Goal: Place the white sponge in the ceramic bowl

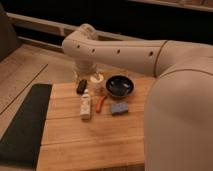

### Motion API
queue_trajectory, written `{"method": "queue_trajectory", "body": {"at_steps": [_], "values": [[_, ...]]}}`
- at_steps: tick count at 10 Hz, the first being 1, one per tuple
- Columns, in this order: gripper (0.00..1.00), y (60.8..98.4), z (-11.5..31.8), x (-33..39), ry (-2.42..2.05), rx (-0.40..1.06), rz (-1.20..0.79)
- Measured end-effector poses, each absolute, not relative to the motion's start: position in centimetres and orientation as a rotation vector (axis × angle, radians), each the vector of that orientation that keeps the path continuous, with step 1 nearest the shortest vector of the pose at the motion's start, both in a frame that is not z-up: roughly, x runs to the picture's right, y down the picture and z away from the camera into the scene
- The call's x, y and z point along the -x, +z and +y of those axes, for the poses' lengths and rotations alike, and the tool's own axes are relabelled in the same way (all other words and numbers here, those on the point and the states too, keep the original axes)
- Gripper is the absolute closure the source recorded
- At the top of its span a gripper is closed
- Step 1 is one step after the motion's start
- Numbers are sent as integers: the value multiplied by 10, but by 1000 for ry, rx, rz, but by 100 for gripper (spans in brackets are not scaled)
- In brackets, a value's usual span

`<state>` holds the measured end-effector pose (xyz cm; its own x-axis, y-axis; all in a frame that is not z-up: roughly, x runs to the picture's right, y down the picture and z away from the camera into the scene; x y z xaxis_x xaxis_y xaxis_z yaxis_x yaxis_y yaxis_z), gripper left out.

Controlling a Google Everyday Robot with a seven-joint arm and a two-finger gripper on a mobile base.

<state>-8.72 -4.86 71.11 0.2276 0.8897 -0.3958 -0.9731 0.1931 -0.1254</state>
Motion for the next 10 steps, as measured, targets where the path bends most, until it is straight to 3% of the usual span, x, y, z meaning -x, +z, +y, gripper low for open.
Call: {"method": "queue_trajectory", "body": {"at_steps": [4,7,10], "values": [[35,720,-40,80,1341,395,286],[35,744,-10,6,1449,388,419],[35,753,-7,-35,1557,338,389]]}}
